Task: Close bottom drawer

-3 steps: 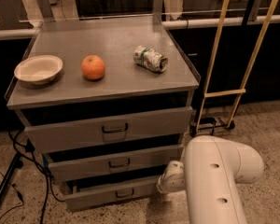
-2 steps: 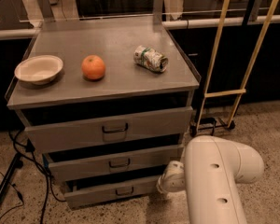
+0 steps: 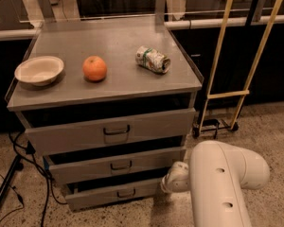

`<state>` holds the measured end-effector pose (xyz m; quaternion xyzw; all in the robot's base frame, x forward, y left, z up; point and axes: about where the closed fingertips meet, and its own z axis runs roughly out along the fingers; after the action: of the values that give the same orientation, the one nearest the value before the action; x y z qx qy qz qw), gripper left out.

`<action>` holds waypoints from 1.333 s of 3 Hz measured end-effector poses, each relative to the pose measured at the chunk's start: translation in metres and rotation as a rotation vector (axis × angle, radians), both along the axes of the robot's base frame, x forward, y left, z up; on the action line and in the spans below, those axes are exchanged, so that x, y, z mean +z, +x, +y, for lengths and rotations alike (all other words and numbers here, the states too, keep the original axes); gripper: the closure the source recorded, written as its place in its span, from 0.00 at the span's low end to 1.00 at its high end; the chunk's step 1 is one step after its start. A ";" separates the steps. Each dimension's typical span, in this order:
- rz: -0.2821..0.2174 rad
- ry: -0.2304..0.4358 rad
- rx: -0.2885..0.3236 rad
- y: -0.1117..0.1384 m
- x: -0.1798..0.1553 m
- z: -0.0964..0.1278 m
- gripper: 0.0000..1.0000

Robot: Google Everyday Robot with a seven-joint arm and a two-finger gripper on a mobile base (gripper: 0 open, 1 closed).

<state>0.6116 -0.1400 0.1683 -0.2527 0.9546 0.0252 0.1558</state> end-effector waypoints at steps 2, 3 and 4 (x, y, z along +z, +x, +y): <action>-0.063 0.000 -0.051 0.034 0.005 -0.006 1.00; -0.059 0.001 -0.049 0.029 0.005 -0.006 1.00; -0.029 0.007 -0.037 0.013 0.005 -0.010 1.00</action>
Offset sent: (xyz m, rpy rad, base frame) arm 0.0563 -0.0085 0.0116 -0.0011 -0.1127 -0.0852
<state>0.6246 -0.1497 0.1737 -0.2349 0.9566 0.0218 0.1711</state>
